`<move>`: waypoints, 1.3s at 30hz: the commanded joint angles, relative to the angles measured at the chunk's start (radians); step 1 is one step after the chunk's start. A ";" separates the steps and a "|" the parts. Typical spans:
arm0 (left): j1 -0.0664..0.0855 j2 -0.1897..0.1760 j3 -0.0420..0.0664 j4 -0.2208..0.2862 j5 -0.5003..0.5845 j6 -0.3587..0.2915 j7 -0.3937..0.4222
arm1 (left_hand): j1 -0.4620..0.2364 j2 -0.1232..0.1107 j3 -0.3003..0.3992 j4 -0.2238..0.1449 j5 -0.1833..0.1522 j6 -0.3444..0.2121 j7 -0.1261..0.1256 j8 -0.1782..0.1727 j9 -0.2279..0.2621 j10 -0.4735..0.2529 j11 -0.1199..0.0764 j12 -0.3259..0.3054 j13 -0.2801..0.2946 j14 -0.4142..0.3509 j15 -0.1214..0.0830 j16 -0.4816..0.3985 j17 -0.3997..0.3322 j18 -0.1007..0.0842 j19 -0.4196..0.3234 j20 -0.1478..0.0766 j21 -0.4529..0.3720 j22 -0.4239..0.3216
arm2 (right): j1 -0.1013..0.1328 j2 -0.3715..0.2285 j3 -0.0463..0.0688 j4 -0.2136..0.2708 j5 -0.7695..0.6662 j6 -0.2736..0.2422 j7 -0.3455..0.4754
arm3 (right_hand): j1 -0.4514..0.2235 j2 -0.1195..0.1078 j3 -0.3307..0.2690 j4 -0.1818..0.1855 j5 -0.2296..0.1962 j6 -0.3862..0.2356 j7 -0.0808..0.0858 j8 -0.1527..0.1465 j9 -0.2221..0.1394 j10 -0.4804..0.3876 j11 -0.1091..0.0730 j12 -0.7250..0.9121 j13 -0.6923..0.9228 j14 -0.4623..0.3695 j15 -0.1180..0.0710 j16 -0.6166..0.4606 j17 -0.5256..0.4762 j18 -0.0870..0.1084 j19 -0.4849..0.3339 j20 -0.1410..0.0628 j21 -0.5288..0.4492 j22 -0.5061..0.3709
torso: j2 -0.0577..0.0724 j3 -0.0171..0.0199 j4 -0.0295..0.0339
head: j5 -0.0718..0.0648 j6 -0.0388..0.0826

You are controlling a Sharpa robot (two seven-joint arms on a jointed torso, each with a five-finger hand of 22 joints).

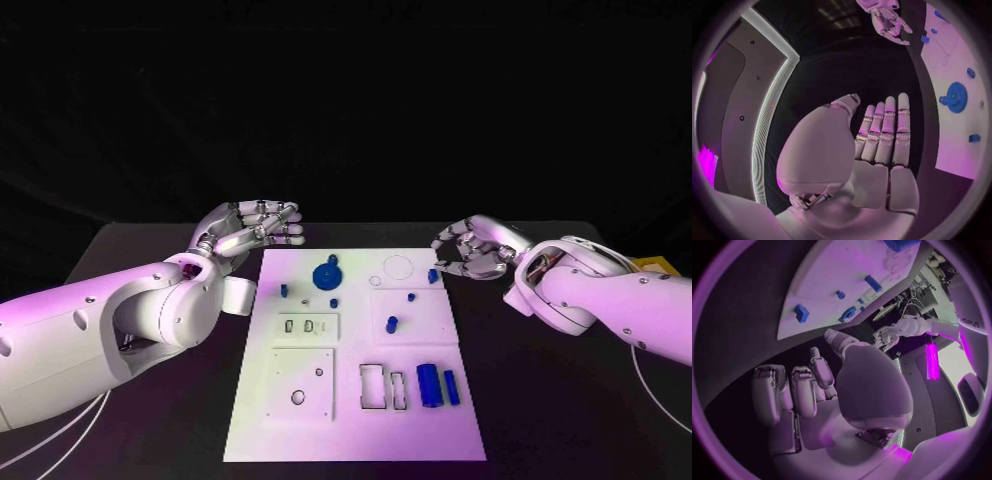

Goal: Assemble the parts on the task board

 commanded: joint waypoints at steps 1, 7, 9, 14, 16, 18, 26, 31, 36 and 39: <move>0.000 0.004 0.000 -0.004 0.002 0.027 0.012 | -0.004 -0.004 0.005 0.001 -0.006 -0.004 0.007 -0.006 0.000 0.001 0.002 -0.004 0.001 -0.005 0.001 -0.004 0.001 0.011 -0.003 0.001 0.004 0.001 | -0.007 -0.006 0.000 -0.018 0.030 0.057 0.065 | 0.011 -0.002 -0.001 -0.006 0.005 -0.002 0.001 -0.004 -0.001 -0.009 0.002 -0.007 -0.003 0.084 0.000 0.006 0.182 0.001 0.019 -0.001 -0.004 0.167 | -0.001 0.0060 -0.0031 | 0.001 -0.002; -0.001 0.007 0.000 -0.011 0.003 0.029 0.013 | -0.004 -0.004 0.005 0.001 -0.006 -0.004 0.007 -0.006 0.000 0.001 0.002 -0.004 0.001 -0.005 0.001 -0.004 0.001 0.011 -0.003 0.001 0.004 0.001 | -0.022 0.000 0.000 -0.050 0.025 0.062 0.068 | 0.014 -0.003 -0.002 -0.009 0.007 -0.004 0.002 -0.006 -0.002 -0.009 0.003 -0.007 -0.003 0.084 0.000 0.007 0.184 0.001 0.019 -0.001 -0.004 0.167 | 0.000 0.0064 -0.0020 | 0.003 -0.007; -0.001 0.007 0.000 -0.011 0.003 0.029 0.013 | -0.004 -0.004 0.005 0.001 -0.006 -0.004 0.007 -0.006 0.000 0.001 0.002 -0.004 0.001 -0.005 0.001 -0.004 0.001 0.011 -0.003 0.001 0.004 0.001 | -0.028 0.009 -0.001 -0.063 0.023 0.064 0.067 | 0.015 -0.003 -0.002 -0.010 0.008 -0.004 0.002 -0.007 -0.002 -0.008 0.003 -0.007 -0.002 0.085 0.000 0.007 0.185 0.001 0.019 -0.001 -0.004 0.167 | 0.001 0.0054 -0.0014 | 0.003 -0.008; -0.002 0.009 0.000 -0.012 0.003 0.030 0.013 | -0.004 -0.004 0.005 0.001 -0.006 -0.004 0.007 -0.006 0.000 0.001 0.002 -0.004 0.001 -0.005 0.001 -0.004 0.001 0.011 -0.003 0.001 0.004 0.001 | -0.041 0.032 -0.001 -0.090 0.020 0.066 0.064 | 0.016 -0.003 -0.002 -0.010 0.008 -0.004 0.002 -0.007 -0.002 -0.008 0.003 -0.006 -0.001 0.085 0.001 0.007 0.185 0.001 0.019 -0.001 -0.004 0.167 | 0.001 0.0048 0.0005 | 0.004 -0.013; -0.002 0.009 0.000 -0.013 0.003 0.030 0.013 | -0.004 -0.004 0.005 0.001 -0.006 -0.004 0.007 -0.006 0.000 0.001 0.002 -0.004 0.001 -0.005 0.001 -0.004 0.001 0.011 -0.003 0.001 0.004 0.001 | -0.045 0.040 -0.001 -0.099 0.017 0.065 0.062 | 0.016 -0.003 -0.002 -0.010 0.008 -0.004 0.002 -0.007 -0.002 -0.008 0.003 -0.006 -0.001 0.085 0.001 0.007 0.185 0.001 0.019 -0.001 -0.004 0.167 | 0.002 0.0052 0.0026 | 0.003 -0.014; -0.002 0.009 0.000 -0.013 0.003 0.030 0.013 | -0.004 -0.004 0.006 0.000 -0.006 -0.004 0.007 -0.007 0.000 0.001 0.002 -0.005 0.001 -0.005 0.001 -0.004 0.002 0.011 -0.004 0.001 0.005 0.001 | -0.049 0.046 -0.001 -0.105 0.016 0.064 0.061 | 0.016 -0.003 -0.001 -0.011 0.009 -0.004 0.002 -0.007 -0.002 -0.007 0.003 -0.005 0.000 0.084 0.001 0.007 0.185 0.001 0.019 -0.001 -0.004 0.167 | 0.003 0.0058 0.0042 | 0.002 -0.015; -0.002 0.008 0.000 -0.013 0.003 0.030 0.012 | -0.004 -0.004 0.006 0.000 -0.006 -0.004 0.007 -0.007 0.000 0.001 0.002 -0.005 0.001 -0.005 0.001 -0.004 0.002 0.011 -0.004 0.001 0.005 0.001 | -0.061 0.066 -0.001 -0.128 0.008 0.058 0.052 | 0.020 0.001 0.001 -0.012 0.010 -0.002 0.003 -0.007 -0.002 -0.006 0.004 -0.004 0.001 0.085 0.001 0.007 0.186 0.002 0.018 -0.001 -0.005 0.166 | 0.003 0.0063 0.0030 | 0.004 -0.018; -0.002 0.008 0.000 -0.014 0.003 0.030 0.012 | -0.004 -0.004 0.006 0.000 -0.006 -0.004 0.007 -0.007 0.000 0.001 0.002 -0.005 0.001 -0.005 0.001 -0.004 0.002 0.011 -0.004 0.001 0.005 0.001 | -0.063 0.074 -0.001 -0.137 0.001 0.057 0.045 | 0.023 0.008 0.005 -0.013 0.012 0.004 0.004 -0.006 -0.001 -0.001 0.004 -0.001 0.006 0.085 0.001 0.008 0.188 0.001 0.020 -0.001 -0.003 0.168 | 0.003 0.0062 0.0040 | 0.004 -0.020; -0.002 0.009 0.000 -0.014 0.003 0.029 0.011 | -0.004 -0.004 0.006 0.000 -0.006 -0.004 0.007 -0.007 0.000 0.001 0.002 -0.005 0.001 -0.005 0.001 -0.004 0.002 0.011 -0.004 0.001 0.005 0.001 | -0.066 0.082 -0.002 -0.147 -0.004 0.055 0.038 | 0.033 0.025 0.017 -0.019 0.006 0.041 -0.001 0.009 0.005 0.004 0.000 0.004 0.011 0.085 -0.001 0.009 0.190 0.000 0.022 -0.002 -0.001 0.172 | 0.002 0.0065 0.0040 | 0.008 -0.021; -0.002 0.008 0.000 -0.014 0.003 0.029 0.011 | -0.004 -0.004 0.006 0.000 -0.006 -0.004 0.007 -0.007 0.000 0.001 0.002 -0.005 0.001 -0.005 0.001 -0.004 0.002 0.011 -0.004 0.001 0.005 0.001 | -0.068 0.084 -0.002 -0.150 -0.006 0.056 0.037 | 0.037 0.034 0.026 -0.023 -0.003 0.071 -0.008 0.025 0.012 0.010 -0.005 0.009 0.017 0.086 -0.005 0.009 0.193 0.000 0.025 -0.005 0.001 0.175 | 0.003 0.0063 0.0044 | 0.006 -0.022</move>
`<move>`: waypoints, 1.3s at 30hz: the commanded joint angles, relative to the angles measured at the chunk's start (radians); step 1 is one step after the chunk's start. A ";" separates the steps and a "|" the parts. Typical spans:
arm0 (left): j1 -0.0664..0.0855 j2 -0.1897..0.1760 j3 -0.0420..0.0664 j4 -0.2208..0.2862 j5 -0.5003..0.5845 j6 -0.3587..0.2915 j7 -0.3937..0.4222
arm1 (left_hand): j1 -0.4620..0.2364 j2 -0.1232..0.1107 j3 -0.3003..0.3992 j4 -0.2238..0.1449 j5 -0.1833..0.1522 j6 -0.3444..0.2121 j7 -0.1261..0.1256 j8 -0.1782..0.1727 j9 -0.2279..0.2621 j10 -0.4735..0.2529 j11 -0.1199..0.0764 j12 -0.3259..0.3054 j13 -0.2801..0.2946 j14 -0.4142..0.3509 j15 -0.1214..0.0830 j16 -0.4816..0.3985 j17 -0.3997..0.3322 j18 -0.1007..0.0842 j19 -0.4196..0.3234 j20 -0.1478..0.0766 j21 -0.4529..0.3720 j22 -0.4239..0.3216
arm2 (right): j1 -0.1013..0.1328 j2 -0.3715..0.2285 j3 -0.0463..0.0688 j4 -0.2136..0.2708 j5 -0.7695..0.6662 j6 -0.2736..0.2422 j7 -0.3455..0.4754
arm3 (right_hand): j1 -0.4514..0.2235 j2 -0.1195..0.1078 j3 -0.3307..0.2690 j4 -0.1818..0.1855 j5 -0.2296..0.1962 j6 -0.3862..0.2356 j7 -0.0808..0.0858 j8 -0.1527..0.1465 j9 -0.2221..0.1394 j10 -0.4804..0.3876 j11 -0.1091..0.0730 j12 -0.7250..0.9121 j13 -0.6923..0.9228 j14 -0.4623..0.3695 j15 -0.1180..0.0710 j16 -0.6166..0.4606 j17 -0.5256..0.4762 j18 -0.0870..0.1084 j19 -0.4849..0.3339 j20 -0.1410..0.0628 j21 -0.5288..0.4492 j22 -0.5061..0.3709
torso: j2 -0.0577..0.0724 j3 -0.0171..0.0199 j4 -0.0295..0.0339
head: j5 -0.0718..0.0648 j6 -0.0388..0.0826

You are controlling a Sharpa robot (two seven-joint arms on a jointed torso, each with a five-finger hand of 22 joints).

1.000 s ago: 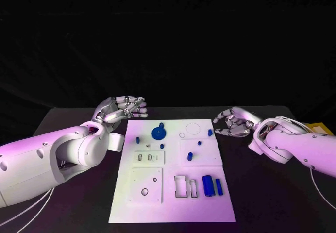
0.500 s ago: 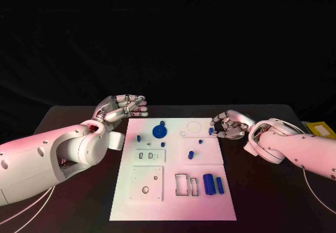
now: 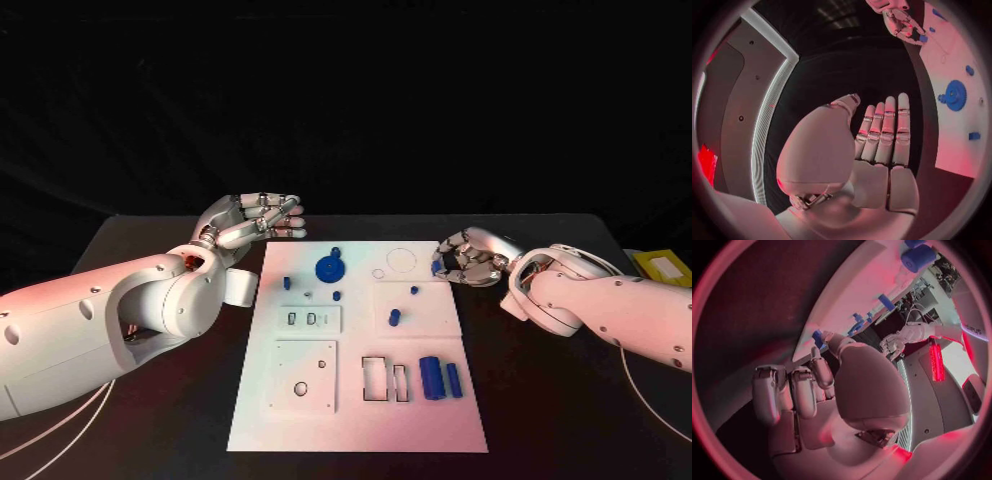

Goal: Assemble the parts on the task board

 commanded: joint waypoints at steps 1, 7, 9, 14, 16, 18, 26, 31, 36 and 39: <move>0.000 0.001 0.001 0.002 0.002 0.017 0.010 | -0.004 -0.004 0.006 0.000 -0.006 -0.004 0.007 -0.003 0.000 0.002 0.002 -0.005 0.001 -0.005 0.001 -0.004 0.001 0.011 -0.004 0.001 0.005 0.001 | -0.003 0.003 -0.001 -0.003 -0.020 0.011 -0.007 | 0.003 0.008 0.009 0.000 -0.004 0.013 -0.003 0.007 0.003 0.006 -0.002 0.006 0.002 0.086 -0.005 0.005 0.193 -0.001 0.026 -0.005 0.002 0.176 | 0.000 -0.0002 0.0006 | -0.001 -0.002; 0.000 0.000 0.001 0.002 0.002 0.016 0.008 | -0.004 -0.004 0.008 -0.001 -0.005 -0.004 0.007 -0.004 0.000 0.002 0.002 -0.006 0.001 -0.006 0.001 -0.005 0.002 0.011 -0.004 0.001 0.006 0.001 | -0.005 0.009 -0.001 -0.003 -0.021 0.012 -0.006 | 0.005 0.012 0.013 -0.004 -0.006 0.030 -0.010 0.019 0.009 0.010 -0.008 0.009 0.006 0.087 -0.010 0.006 0.195 -0.002 0.028 -0.009 0.004 0.178 | 0.000 0.0003 -0.0009 | 0.001 -0.003; 0.000 0.000 0.001 0.002 0.002 0.016 0.008 | -0.004 -0.004 0.008 -0.001 -0.005 -0.004 0.007 -0.004 0.000 0.002 0.002 -0.006 0.001 -0.006 0.001 -0.005 0.002 0.011 -0.004 0.001 0.006 0.001 | -0.005 0.010 -0.001 -0.003 -0.022 0.012 -0.006 | 0.005 0.013 0.013 -0.004 -0.007 0.032 -0.011 0.021 0.009 0.012 -0.009 0.010 0.008 0.087 -0.011 0.006 0.195 -0.002 0.030 -0.010 0.005 0.180 | 0.000 0.0002 -0.0007 | 0.001 -0.003; 0.000 0.000 0.001 0.002 0.002 0.015 0.008 | -0.004 -0.004 0.008 -0.001 -0.005 -0.004 0.007 -0.004 0.000 0.002 0.002 -0.006 0.001 -0.006 0.001 -0.005 0.002 0.011 -0.004 0.001 0.006 0.001 | -0.005 0.011 -0.001 -0.002 -0.025 0.007 -0.012 | 0.002 0.015 0.014 -0.004 -0.008 0.036 -0.014 0.025 0.011 0.018 -0.011 0.015 0.015 0.088 -0.013 0.008 0.200 -0.004 0.035 -0.012 0.011 0.186 | 0.000 0.0002 -0.0003 | 0.000 -0.005; 0.000 0.000 0.001 0.002 0.002 0.014 0.008 | -0.003 -0.004 0.008 -0.001 -0.005 -0.004 0.007 -0.004 0.000 0.002 0.002 -0.007 0.001 -0.006 0.001 -0.005 0.002 0.011 -0.004 0.001 0.006 0.002 | -0.005 0.011 -0.001 -0.002 -0.026 0.000 -0.015 | 0.002 0.016 0.015 -0.004 -0.006 0.039 -0.015 0.028 0.013 0.020 -0.012 0.017 0.017 0.088 -0.014 0.008 0.201 -0.005 0.037 -0.013 0.013 0.188 | 0.000 0.0006 -0.0007 | 0.001 -0.005; 0.000 0.000 0.001 0.002 0.002 0.014 0.007 | -0.003 -0.004 0.008 -0.001 -0.005 -0.004 0.007 -0.004 0.000 0.002 0.002 -0.007 0.001 -0.006 0.001 -0.005 0.002 0.011 -0.004 0.001 0.006 0.002 | -0.005 0.011 -0.001 -0.002 -0.028 -0.013 -0.020 | -0.001 0.017 0.014 -0.003 -0.004 0.041 -0.016 0.030 0.014 0.022 -0.013 0.019 0.019 0.088 -0.015 0.008 0.202 -0.005 0.038 -0.014 0.014 0.189 | 0.000 0.0006 -0.0017 | 0.001 -0.005; 0.000 0.001 0.001 0.000 0.002 0.014 0.007 | -0.003 -0.004 0.008 -0.001 -0.005 -0.004 0.007 -0.004 0.000 0.002 0.002 -0.007 0.001 -0.006 0.001 -0.005 0.002 0.011 -0.004 0.001 0.006 0.002 | -0.005 0.003 0.000 0.025 -0.033 -0.082 -0.041 | -0.010 0.035 0.022 -0.002 0.026 0.069 -0.034 0.064 0.031 0.044 -0.028 0.035 0.040 0.090 -0.028 0.010 0.206 -0.011 0.055 -0.025 0.031 0.208 | 0.000 0.0009 -0.0001 | -0.002 -0.006; 0.000 0.001 0.001 -0.007 0.002 0.016 0.006 | -0.003 -0.004 0.008 -0.001 -0.005 -0.004 0.007 -0.004 0.000 0.002 0.002 -0.007 0.001 -0.006 0.001 -0.005 0.002 0.011 -0.004 0.001 0.006 0.002 | -0.002 -0.013 0.001 0.073 -0.034 -0.115 -0.062 | -0.012 0.040 0.025 -0.003 0.034 0.076 -0.041 0.075 0.038 0.053 -0.035 0.041 0.048 0.089 -0.033 0.009 0.205 -0.012 0.058 -0.030 0.034 0.211 | -0.002 0.0002 -0.0020 | 0.000 -0.011; 0.000 0.001 0.001 -0.019 0.002 0.014 0.006 | -0.003 -0.003 0.009 -0.002 -0.005 -0.005 0.007 -0.005 0.000 0.001 0.002 -0.008 0.001 -0.006 0.001 -0.006 0.003 0.011 -0.005 0.001 0.007 0.002 | 0.014 -0.024 0.002 0.148 -0.039 -0.126 -0.094 | -0.023 0.036 0.021 0.001 0.034 0.075 -0.044 0.082 0.042 0.055 -0.038 0.042 0.050 0.089 -0.037 0.009 0.204 -0.013 0.060 -0.034 0.036 0.213 | -0.002 -0.0004 -0.0037 | 0.004 -0.011; 0.000 0.002 0.000 -0.024 0.002 0.014 0.006 | -0.002 -0.003 0.010 -0.003 -0.005 -0.005 0.007 -0.005 0.000 0.001 0.002 -0.008 0.001 -0.006 0.001 -0.006 0.003 0.011 -0.005 0.001 0.007 0.002 | 0.022 -0.020 0.002 0.185 -0.055 -0.128 -0.115 | -0.023 0.036 0.021 0.001 0.034 0.074 -0.044 0.082 0.042 0.055 -0.038 0.041 0.050 0.089 -0.037 0.009 0.205 -0.014 0.063 -0.034 0.039 0.217 | -0.003 -0.0001 -0.0032 | 0.007 -0.010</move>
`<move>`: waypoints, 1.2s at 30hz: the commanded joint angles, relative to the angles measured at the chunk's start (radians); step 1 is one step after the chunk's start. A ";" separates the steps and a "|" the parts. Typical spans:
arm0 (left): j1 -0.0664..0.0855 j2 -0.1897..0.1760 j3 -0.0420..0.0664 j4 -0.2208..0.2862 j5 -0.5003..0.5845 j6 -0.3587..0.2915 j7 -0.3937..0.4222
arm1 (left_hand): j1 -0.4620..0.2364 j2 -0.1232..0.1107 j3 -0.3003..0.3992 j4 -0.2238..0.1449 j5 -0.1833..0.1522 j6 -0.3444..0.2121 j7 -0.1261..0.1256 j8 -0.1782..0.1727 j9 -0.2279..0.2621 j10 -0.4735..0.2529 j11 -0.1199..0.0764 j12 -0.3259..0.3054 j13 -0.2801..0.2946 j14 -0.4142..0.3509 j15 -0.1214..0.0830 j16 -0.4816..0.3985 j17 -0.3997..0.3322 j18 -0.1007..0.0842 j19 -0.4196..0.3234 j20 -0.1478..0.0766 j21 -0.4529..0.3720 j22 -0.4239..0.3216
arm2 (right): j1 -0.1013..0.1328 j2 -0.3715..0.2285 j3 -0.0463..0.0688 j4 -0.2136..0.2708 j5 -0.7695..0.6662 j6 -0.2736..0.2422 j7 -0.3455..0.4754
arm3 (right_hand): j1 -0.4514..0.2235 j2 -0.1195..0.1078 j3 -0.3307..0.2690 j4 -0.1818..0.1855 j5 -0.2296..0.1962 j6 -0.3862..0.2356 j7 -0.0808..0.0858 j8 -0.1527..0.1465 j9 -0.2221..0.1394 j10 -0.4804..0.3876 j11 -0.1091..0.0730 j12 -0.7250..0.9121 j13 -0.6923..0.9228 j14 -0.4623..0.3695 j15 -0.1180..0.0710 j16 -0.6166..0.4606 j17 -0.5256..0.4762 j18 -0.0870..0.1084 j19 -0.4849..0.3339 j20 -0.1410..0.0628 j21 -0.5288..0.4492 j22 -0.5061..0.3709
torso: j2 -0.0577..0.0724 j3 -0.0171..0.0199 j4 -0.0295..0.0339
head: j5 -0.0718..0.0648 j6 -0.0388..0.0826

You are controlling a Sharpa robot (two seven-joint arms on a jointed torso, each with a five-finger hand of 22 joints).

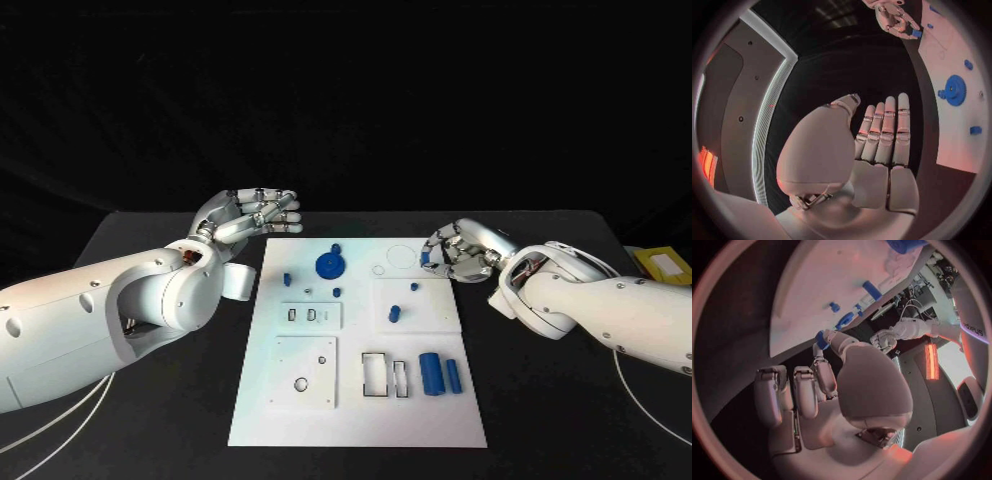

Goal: Assemble the parts on the task board

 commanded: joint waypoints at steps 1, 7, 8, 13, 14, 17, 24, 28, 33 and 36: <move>0.000 0.004 0.000 -0.005 0.002 0.015 0.007 | -0.002 -0.002 0.008 -0.001 -0.005 -0.004 0.007 -0.005 0.000 0.001 0.002 -0.004 0.001 -0.006 0.001 -0.006 0.001 0.011 -0.005 0.001 0.004 0.001 | 0.007 0.008 0.000 0.044 -0.039 -0.027 -0.061 | -0.004 0.004 0.003 0.006 0.003 0.009 -0.011 0.004 0.015 0.005 0.001 0.003 0.000 0.089 -0.008 0.005 0.204 -0.014 0.061 -0.007 0.006 0.217 | -0.002 -0.0002 -0.0005 | 0.006 0.000; 0.000 0.010 -0.001 -0.016 0.002 0.015 0.006 | -0.002 -0.002 0.008 -0.001 -0.005 -0.004 0.007 -0.005 0.000 0.001 0.002 -0.004 0.001 -0.006 0.001 -0.006 0.001 0.011 -0.005 0.001 0.004 0.001 | 0.015 0.055 0.001 0.099 -0.076 -0.027 -0.141 | -0.010 0.003 0.000 0.009 0.001 0.007 -0.011 0.005 0.016 0.006 0.001 0.002 0.000 0.089 -0.009 0.005 0.203 -0.014 0.060 -0.008 0.006 0.217 | -0.008 -0.0017 0.0020 | 0.023 -0.005; -0.001 0.011 -0.002 -0.017 0.002 0.016 0.006 | -0.002 -0.002 0.008 -0.001 -0.005 -0.004 0.007 -0.005 0.000 0.001 0.002 -0.004 0.001 -0.006 0.001 -0.006 0.001 0.011 -0.005 0.001 0.004 0.001 | 0.015 0.068 0.000 0.105 -0.082 -0.026 -0.154 | -0.010 0.003 0.001 0.009 0.000 0.006 -0.011 0.006 0.016 0.005 0.000 0.001 -0.001 0.089 -0.009 0.005 0.203 -0.014 0.060 -0.009 0.005 0.216 | -0.009 -0.0017 0.0024 | 0.025 -0.006; -0.001 0.014 -0.003 -0.024 0.002 0.016 0.005 | -0.002 -0.002 0.008 -0.001 -0.005 -0.004 0.007 -0.005 0.000 0.001 0.002 -0.004 0.001 -0.006 0.001 -0.006 0.001 0.011 -0.005 0.001 0.004 0.001 | 0.016 0.128 -0.001 0.125 -0.115 -0.025 -0.206 | -0.010 0.004 0.001 0.009 0.000 0.006 -0.012 0.007 0.017 0.005 0.000 0.002 0.000 0.089 -0.009 0.004 0.202 -0.014 0.061 -0.009 0.006 0.217 | -0.011 -0.0030 0.0031 | 0.033 -0.009; -0.002 0.015 -0.004 -0.025 0.002 0.016 0.005 | -0.002 -0.002 0.008 -0.001 -0.005 -0.004 0.007 -0.005 0.000 0.001 0.002 -0.004 0.001 -0.006 0.001 -0.006 0.001 0.011 -0.005 0.001 0.004 0.001 | 0.015 0.142 -0.002 0.127 -0.125 -0.025 -0.216 | -0.009 0.007 0.003 0.009 0.000 0.007 -0.013 0.008 0.018 0.006 -0.001 0.002 0.000 0.089 -0.010 0.005 0.203 -0.014 0.061 -0.009 0.007 0.218 | -0.012 -0.0036 0.0032 | 0.034 -0.010; -0.002 0.017 -0.004 -0.027 0.002 0.016 0.005 | 0.000 -0.002 0.010 -0.002 -0.005 -0.004 0.006 -0.006 0.000 0.002 0.002 -0.004 0.001 -0.006 0.001 -0.007 0.002 0.011 -0.006 0.001 0.005 0.001 | 0.014 0.172 -0.004 0.127 -0.149 -0.024 -0.235 | -0.009 0.007 0.003 0.009 0.000 0.007 -0.013 0.008 0.018 0.006 -0.001 0.002 0.000 0.089 -0.010 0.005 0.203 -0.014 0.061 -0.009 0.007 0.218 | -0.012 -0.0047 0.0031 | 0.037 -0.010; -0.002 0.020 -0.005 -0.030 0.002 0.018 0.004 | 0.000 -0.002 0.010 -0.002 -0.005 -0.004 0.006 -0.006 0.000 0.002 0.002 -0.004 0.001 -0.006 0.001 -0.007 0.002 0.011 -0.006 0.001 0.005 0.001 | -0.009 0.247 -0.011 0.111 -0.219 -0.034 -0.269 | -0.009 0.009 0.005 0.009 -0.001 0.007 -0.013 0.010 0.019 0.007 -0.001 0.002 0.001 0.089 -0.010 0.005 0.203 -0.014 0.062 -0.010 0.008 0.219 | -0.012 -0.0049 0.0030 | 0.048 -0.015; -0.002 0.022 -0.005 -0.030 0.002 0.019 0.004 | 0.000 -0.002 0.010 -0.002 -0.005 -0.004 0.006 -0.006 0.000 0.002 0.002 -0.004 0.001 -0.006 0.001 -0.007 0.002 0.011 -0.006 0.001 0.005 0.001 | -0.028 0.279 -0.014 0.098 -0.248 -0.034 -0.282 | -0.011 0.010 0.004 0.010 -0.002 0.007 -0.013 0.011 0.019 0.006 -0.001 0.002 0.000 0.089 -0.011 0.004 0.201 -0.014 0.061 -0.010 0.006 0.218 | -0.011 -0.0048 0.0055 | 0.050 -0.017; -0.002 0.023 -0.005 -0.029 0.002 0.019 0.003 | 0.001 -0.002 0.011 -0.004 -0.005 -0.004 0.006 -0.006 0.000 0.002 0.002 -0.005 0.001 -0.006 0.000 -0.007 0.003 0.011 -0.006 0.001 0.005 0.002 | -0.050 0.308 -0.016 0.086 -0.278 -0.028 -0.294 | -0.013 0.009 0.004 0.012 -0.002 0.005 -0.012 0.011 0.019 0.005 -0.001 0.000 -0.001 0.088 -0.011 0.004 0.200 -0.013 0.059 -0.011 0.005 0.216 | -0.011 -0.0042 0.0047 | 0.057 -0.021; -0.002 0.024 -0.005 -0.029 0.002 0.019 0.003 | 0.001 -0.002 0.011 -0.004 -0.005 -0.004 0.006 -0.006 0.000 0.002 0.002 -0.005 0.001 -0.006 0.000 -0.007 0.003 0.011 -0.006 0.001 0.005 0.002 | -0.060 0.323 -0.017 0.079 -0.296 -0.023 -0.300 | -0.016 0.008 0.003 0.014 -0.003 0.003 -0.012 0.011 0.020 0.002 -0.001 -0.002 -0.004 0.088 -0.011 0.003 0.199 -0.012 0.057 -0.011 0.002 0.214 | -0.010 -0.0039 0.0049 | 0.060 -0.024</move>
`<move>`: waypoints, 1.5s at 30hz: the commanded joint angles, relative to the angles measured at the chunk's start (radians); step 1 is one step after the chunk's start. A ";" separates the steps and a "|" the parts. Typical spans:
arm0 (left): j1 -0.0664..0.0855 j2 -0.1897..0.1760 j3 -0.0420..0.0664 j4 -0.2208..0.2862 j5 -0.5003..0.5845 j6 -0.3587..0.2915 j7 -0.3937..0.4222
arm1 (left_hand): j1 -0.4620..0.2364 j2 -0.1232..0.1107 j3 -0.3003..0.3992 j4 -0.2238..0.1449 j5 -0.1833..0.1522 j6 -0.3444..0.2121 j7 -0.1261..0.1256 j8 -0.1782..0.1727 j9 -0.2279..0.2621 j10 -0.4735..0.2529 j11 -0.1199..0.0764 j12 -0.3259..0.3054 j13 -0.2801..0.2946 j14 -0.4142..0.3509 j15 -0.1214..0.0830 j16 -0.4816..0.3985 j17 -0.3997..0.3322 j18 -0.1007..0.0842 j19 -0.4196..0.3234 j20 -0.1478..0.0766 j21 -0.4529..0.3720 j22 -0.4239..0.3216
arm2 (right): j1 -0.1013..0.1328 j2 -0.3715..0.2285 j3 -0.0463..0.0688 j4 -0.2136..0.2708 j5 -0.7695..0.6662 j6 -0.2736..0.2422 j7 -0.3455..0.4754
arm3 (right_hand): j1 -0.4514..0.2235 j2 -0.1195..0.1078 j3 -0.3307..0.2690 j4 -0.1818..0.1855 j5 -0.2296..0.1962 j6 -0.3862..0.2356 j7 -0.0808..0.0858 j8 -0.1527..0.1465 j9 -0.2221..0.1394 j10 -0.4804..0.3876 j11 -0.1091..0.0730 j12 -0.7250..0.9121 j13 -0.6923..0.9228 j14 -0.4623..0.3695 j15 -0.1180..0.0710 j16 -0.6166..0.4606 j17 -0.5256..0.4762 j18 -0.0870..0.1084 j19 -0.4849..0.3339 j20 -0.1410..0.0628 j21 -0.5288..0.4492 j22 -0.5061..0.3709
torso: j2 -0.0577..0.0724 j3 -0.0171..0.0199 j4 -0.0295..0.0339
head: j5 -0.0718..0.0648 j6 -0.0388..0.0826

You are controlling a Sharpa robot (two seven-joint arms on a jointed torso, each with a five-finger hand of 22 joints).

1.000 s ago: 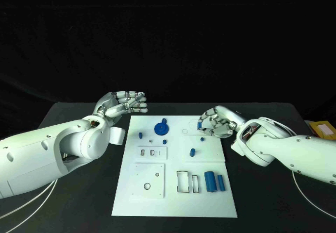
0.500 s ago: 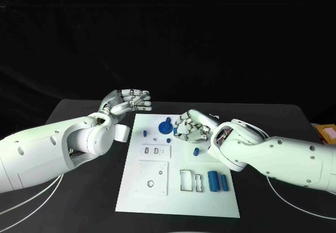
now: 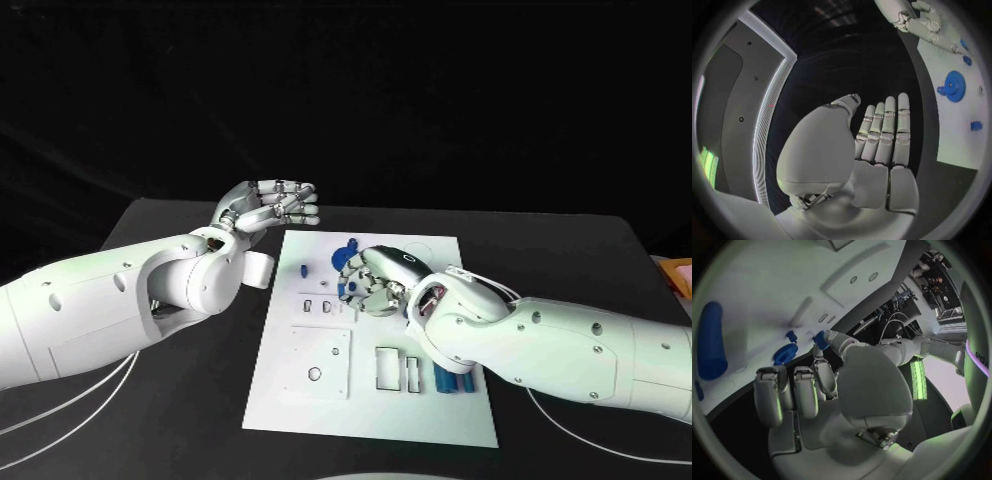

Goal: Assemble the parts on the task board

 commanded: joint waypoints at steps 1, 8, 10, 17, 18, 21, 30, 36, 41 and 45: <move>0.000 0.003 0.001 0.002 0.002 0.019 0.005 | 0.001 -0.002 0.006 0.002 -0.005 -0.004 0.006 -0.006 0.000 0.002 0.002 -0.005 0.001 -0.006 0.000 -0.003 0.002 0.011 -0.006 0.001 0.006 0.001 | -0.009 0.014 -0.001 -0.006 -0.074 0.008 -0.032 | -0.010 0.003 0.000 0.005 0.001 0.005 -0.010 0.008 0.020 0.003 -0.001 -0.002 -0.002 0.092 -0.008 0.003 0.199 -0.012 0.061 -0.008 -0.002 0.213 | 0.001 0.0010 -0.0004 | 0.007 -0.004; 0.000 0.005 0.000 0.002 0.002 0.021 0.003 | 0.001 -0.003 0.006 0.001 -0.005 -0.004 0.006 -0.006 0.000 0.001 0.002 -0.006 0.001 -0.006 0.000 -0.004 0.002 0.011 -0.006 0.000 0.006 0.001 | -0.022 0.035 -0.003 -0.019 -0.099 0.017 -0.047 | -0.014 0.002 0.000 0.006 0.001 0.000 -0.009 0.007 0.020 0.001 -0.001 -0.004 -0.003 0.091 -0.007 0.003 0.198 -0.012 0.060 -0.008 -0.002 0.213 | 0.001 0.0005 0.0009 | 0.015 -0.009; 0.000 0.006 0.000 0.003 0.002 0.022 0.002 | 0.001 -0.003 0.006 0.001 -0.005 -0.004 0.006 -0.006 0.000 0.001 0.002 -0.006 0.001 -0.006 0.000 -0.004 0.002 0.011 -0.006 0.000 0.006 0.001 | -0.024 0.038 -0.004 -0.023 -0.104 0.021 -0.052 | -0.014 0.002 0.000 0.006 0.001 0.000 -0.009 0.007 0.020 0.001 -0.001 -0.004 -0.003 0.091 -0.007 0.003 0.198 -0.012 0.060 -0.008 -0.002 0.213 | 0.000 0.0003 0.0003 | 0.014 -0.011; 0.000 0.005 0.000 0.003 0.002 0.022 0.001 | 0.001 -0.003 0.006 0.001 -0.005 -0.004 0.006 -0.006 0.000 0.001 0.002 -0.006 0.001 -0.006 0.000 -0.004 0.002 0.011 -0.006 0.000 0.006 0.001 | -0.028 0.046 -0.007 -0.033 -0.116 0.040 -0.062 | -0.016 0.001 0.000 0.008 0.000 -0.003 -0.008 0.007 0.019 0.001 0.000 -0.004 -0.003 0.091 -0.007 0.002 0.196 -0.012 0.059 -0.008 -0.004 0.211 | 0.000 0.0006 -0.0007 | 0.017 -0.015; 0.000 0.005 0.000 0.003 0.002 0.022 0.001 | 0.001 -0.003 0.006 0.001 -0.005 -0.004 0.006 -0.006 0.000 0.001 0.002 -0.006 0.001 -0.006 0.000 -0.004 0.002 0.011 -0.006 0.000 0.006 0.001 | -0.029 0.046 -0.007 -0.033 -0.118 0.044 -0.063 | -0.016 0.001 0.000 0.008 0.000 -0.003 -0.008 0.007 0.019 0.001 0.000 -0.004 -0.003 0.091 -0.007 0.002 0.196 -0.012 0.059 -0.008 -0.004 0.211 | 0.000 0.0007 -0.0007 | 0.017 -0.015; 0.000 0.005 0.000 0.004 0.002 0.023 0.000 | 0.001 -0.003 0.006 0.001 -0.005 -0.004 0.006 -0.006 0.000 0.001 0.002 -0.006 0.001 -0.006 0.000 -0.004 0.002 0.011 -0.006 0.000 0.006 0.001 | -0.031 0.050 -0.009 -0.034 -0.123 0.056 -0.065 | -0.016 0.001 0.000 0.008 0.000 -0.003 -0.008 0.007 0.019 0.001 0.000 -0.004 -0.003 0.091 -0.007 0.002 0.196 -0.012 0.059 -0.008 -0.004 0.211 | 0.000 0.0006 -0.0013 | 0.019 -0.017; 0.000 0.004 0.000 0.004 0.002 0.023 -0.002 | 0.000 -0.003 0.006 0.001 -0.005 -0.005 0.007 -0.007 0.000 0.001 0.002 -0.007 0.001 -0.006 0.001 -0.004 0.003 0.011 -0.006 0.000 0.008 0.002 | -0.034 0.050 -0.011 -0.036 -0.132 0.071 -0.071 | -0.020 -0.001 -0.002 0.010 -0.002 -0.006 -0.007 0.007 0.020 0.000 0.001 -0.005 -0.004 0.091 -0.007 0.002 0.195 -0.011 0.057 -0.008 -0.006 0.210 | 0.000 0.0002 -0.0017 | 0.020 -0.022; 0.000 0.004 0.000 0.004 0.002 0.024 -0.002 | 0.000 -0.003 0.006 0.001 -0.005 -0.005 0.007 -0.007 0.000 0.001 0.002 -0.007 0.001 -0.006 0.001 -0.004 0.003 0.011 -0.006 0.000 0.008 0.002 | -0.034 0.050 -0.011 -0.035 -0.138 0.076 -0.073 | -0.023 -0.005 -0.003 0.011 -0.004 -0.011 -0.006 0.006 0.019 -0.003 0.002 -0.008 -0.007 0.090 -0.006 0.001 0.193 -0.010 0.054 -0.008 -0.009 0.206 | 0.000 0.0005 -0.0024 | 0.022 -0.025; 0.000 0.004 0.000 0.004 0.002 0.024 -0.003 | 0.000 -0.003 0.006 0.001 -0.005 -0.005 0.007 -0.007 0.000 0.001 0.002 -0.007 0.001 -0.006 0.001 -0.004 0.003 0.011 -0.006 0.000 0.008 0.002 | -0.034 0.051 -0.012 -0.034 -0.141 0.079 -0.073 | -0.027 -0.014 -0.004 0.012 -0.007 -0.025 -0.001 0.002 0.017 -0.009 0.005 -0.012 -0.011 0.090 -0.003 0.000 0.191 -0.009 0.051 -0.006 -0.013 0.203 | -0.001 0.0009 -0.0027 | 0.027 -0.026; 0.000 0.004 0.000 0.004 0.002 0.024 -0.004 | 0.000 -0.003 0.006 0.001 -0.005 -0.005 0.007 -0.007 0.000 0.001 0.002 -0.007 0.001 -0.006 0.001 -0.004 0.003 0.011 -0.006 0.000 0.008 0.002 | -0.035 0.051 -0.012 -0.034 -0.142 0.079 -0.074 | -0.032 -0.022 -0.006 0.014 -0.014 -0.040 0.006 -0.005 0.014 -0.016 0.011 -0.017 -0.016 0.089 0.001 -0.001 0.188 -0.008 0.048 -0.003 -0.017 0.200 | 0.000 0.0009 -0.0027 | 0.027 -0.028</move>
